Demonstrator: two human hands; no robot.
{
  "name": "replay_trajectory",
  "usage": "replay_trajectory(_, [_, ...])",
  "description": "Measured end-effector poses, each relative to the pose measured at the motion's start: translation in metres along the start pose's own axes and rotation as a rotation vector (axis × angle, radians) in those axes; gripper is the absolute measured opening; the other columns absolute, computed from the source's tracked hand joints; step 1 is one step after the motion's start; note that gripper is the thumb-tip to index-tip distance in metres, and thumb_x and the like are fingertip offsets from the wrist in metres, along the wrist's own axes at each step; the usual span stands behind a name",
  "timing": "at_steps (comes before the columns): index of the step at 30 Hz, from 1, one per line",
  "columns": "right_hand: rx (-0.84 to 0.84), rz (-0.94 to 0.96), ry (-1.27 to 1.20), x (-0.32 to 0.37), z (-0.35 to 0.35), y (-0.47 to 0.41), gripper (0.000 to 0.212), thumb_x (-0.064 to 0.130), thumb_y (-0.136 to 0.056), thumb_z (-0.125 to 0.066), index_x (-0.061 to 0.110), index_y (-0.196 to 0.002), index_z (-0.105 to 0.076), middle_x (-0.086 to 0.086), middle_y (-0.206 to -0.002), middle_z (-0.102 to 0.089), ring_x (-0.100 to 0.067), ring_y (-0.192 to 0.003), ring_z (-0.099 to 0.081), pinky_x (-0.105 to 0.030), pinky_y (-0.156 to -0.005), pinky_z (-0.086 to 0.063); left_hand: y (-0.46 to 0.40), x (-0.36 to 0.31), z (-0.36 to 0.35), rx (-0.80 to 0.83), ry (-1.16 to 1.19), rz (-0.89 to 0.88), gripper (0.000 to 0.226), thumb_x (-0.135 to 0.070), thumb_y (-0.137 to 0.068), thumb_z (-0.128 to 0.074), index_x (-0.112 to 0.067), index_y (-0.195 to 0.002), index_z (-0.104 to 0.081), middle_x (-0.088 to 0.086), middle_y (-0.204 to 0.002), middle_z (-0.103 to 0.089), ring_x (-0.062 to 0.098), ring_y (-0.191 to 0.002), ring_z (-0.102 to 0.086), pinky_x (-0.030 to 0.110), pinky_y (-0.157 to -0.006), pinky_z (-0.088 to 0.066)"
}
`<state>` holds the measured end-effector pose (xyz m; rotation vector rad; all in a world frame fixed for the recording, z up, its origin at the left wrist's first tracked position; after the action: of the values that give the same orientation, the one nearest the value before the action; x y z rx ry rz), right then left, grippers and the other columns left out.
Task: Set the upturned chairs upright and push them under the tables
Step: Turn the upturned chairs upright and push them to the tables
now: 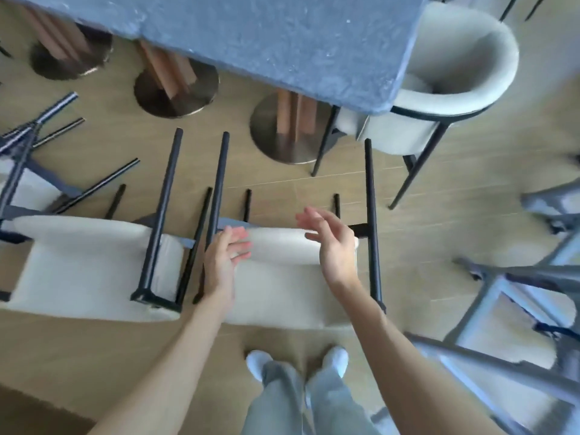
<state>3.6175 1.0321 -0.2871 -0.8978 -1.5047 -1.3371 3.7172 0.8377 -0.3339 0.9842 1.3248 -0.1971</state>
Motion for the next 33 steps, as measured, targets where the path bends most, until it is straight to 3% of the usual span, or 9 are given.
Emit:
replay_trajectory(7, [-0.105,-0.046,-0.040,-0.048,0.037,0.018,0.026,0.018,-0.101,-0.052,0.005,-0.115,-0.069,-0.007,-0.101,-0.077,-0.021,-0.099,-0.072,-0.044,-0.095,-0.055,0.008,0.010,0.001,0.019,-0.004,-0.065,0.035,-0.038,-0.100,-0.049,-0.010,-0.106,-0.069,0.009,-0.107,-0.073,0.026,-0.101,-0.068,0.041,-0.091,-0.053])
replay_trajectory(11, [-0.218,-0.138,-0.064,-0.109,0.059,0.034,0.025,0.022,-0.099,-0.055,0.007,-0.110,-0.071,-0.006,-0.098,-0.078,-0.020,-0.095,-0.073,-0.036,-0.088,-0.056,0.000,0.071,0.003,0.081,-0.048,0.063,0.036,-0.040,-0.099,-0.051,-0.009,-0.108,-0.067,0.012,-0.109,-0.072,0.025,-0.098,-0.068,0.039,-0.090,-0.053])
replay_trajectory(15, [-0.332,-0.328,-0.066,-0.215,0.071,0.050,0.032,0.035,-0.084,-0.055,0.014,-0.100,-0.072,-0.006,-0.095,-0.078,-0.022,-0.090,-0.074,-0.029,-0.076,-0.057,-0.023,0.195,0.013,0.097,-0.011,0.398,0.042,-0.041,-0.102,-0.047,-0.006,-0.120,-0.063,0.014,-0.120,-0.070,0.030,-0.111,-0.066,0.041,-0.093,-0.053])
replay_trajectory(18, [-0.428,-0.599,-0.208,-0.328,0.061,0.064,0.028,0.026,-0.094,-0.054,0.005,-0.108,-0.068,-0.016,-0.105,-0.075,-0.028,-0.091,-0.071,-0.035,-0.076,-0.052,-0.029,0.295,0.028,0.047,0.186,0.755,0.058,-0.048,-0.101,-0.048,-0.002,-0.136,-0.052,0.018,-0.135,-0.060,0.033,-0.122,-0.060,0.045,-0.095,-0.051])
replay_trajectory(20, [-0.470,-0.775,-0.300,-0.398,0.045,0.068,0.032,0.022,-0.099,-0.052,-0.002,-0.120,-0.061,-0.019,-0.111,-0.071,-0.032,-0.096,-0.068,-0.041,-0.081,-0.050,-0.034,0.350,0.038,0.005,0.235,0.873,0.068,-0.050,-0.099,-0.050,-0.001,-0.146,-0.042,0.019,-0.141,-0.054,0.036,-0.127,-0.056,0.049,-0.103,-0.047])
replay_trajectory(23, [-0.468,-0.901,-0.361,-0.499,0.015,0.061,0.035,0.028,-0.097,-0.058,0.002,-0.120,-0.057,-0.019,-0.119,-0.068,-0.035,-0.111,-0.067,-0.049,-0.097,-0.051,-0.053,0.423,0.068,-0.085,0.187,0.921,0.075,-0.052,-0.098,-0.052,-0.002,-0.152,-0.033,0.019,-0.148,-0.047,0.036,-0.131,-0.053,0.050,-0.109,-0.043])
replay_trajectory(25, [-0.419,-0.923,-0.390,-0.559,0.000,0.044,0.036,0.029,-0.095,-0.062,0.003,-0.119,-0.057,-0.018,-0.122,-0.066,-0.034,-0.112,-0.066,-0.049,-0.098,-0.053,-0.074,0.474,0.079,-0.123,0.169,0.920,0.078,-0.052,-0.097,-0.055,-0.003,-0.152,-0.030,0.018,-0.148,-0.047,0.034,-0.129,-0.054,0.050,-0.110,-0.042])
replay_trajectory(29, [-0.367,-0.966,-0.402,-0.675,-0.005,0.019,0.039,0.034,-0.091,-0.071,0.007,-0.113,-0.054,-0.015,-0.125,-0.057,-0.032,-0.112,-0.064,-0.047,-0.094,-0.057,-0.108,0.578,0.102,-0.172,0.137,0.929,0.070,-0.053,-0.090,-0.066,-0.005,-0.135,-0.044,0.015,-0.124,-0.056,0.028,-0.098,-0.062,0.048,-0.105,-0.048])
replay_trajectory(33, [-0.385,-1.016,-0.400,-0.774,0.016,0.008,0.066,0.046,-0.082,-0.078,0.010,-0.125,-0.044,-0.011,-0.122,-0.049,-0.026,-0.110,-0.059,-0.046,-0.099,-0.054,-0.132,0.678,0.109,-0.170,0.156,0.970,0.082,-0.057,-0.083,-0.071,-0.014,-0.147,-0.041,0.014,-0.150,-0.041,0.030,-0.120,-0.055,0.050,-0.107,-0.047])
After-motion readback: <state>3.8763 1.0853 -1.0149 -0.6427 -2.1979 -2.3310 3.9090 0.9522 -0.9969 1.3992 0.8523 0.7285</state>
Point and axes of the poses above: each hand's wrist, its own y-axis away from the middle knuckle, its own z-axis out of the back of the hand, x = y × z, the point moved 8 cm from there along -y, towards the middle knuckle
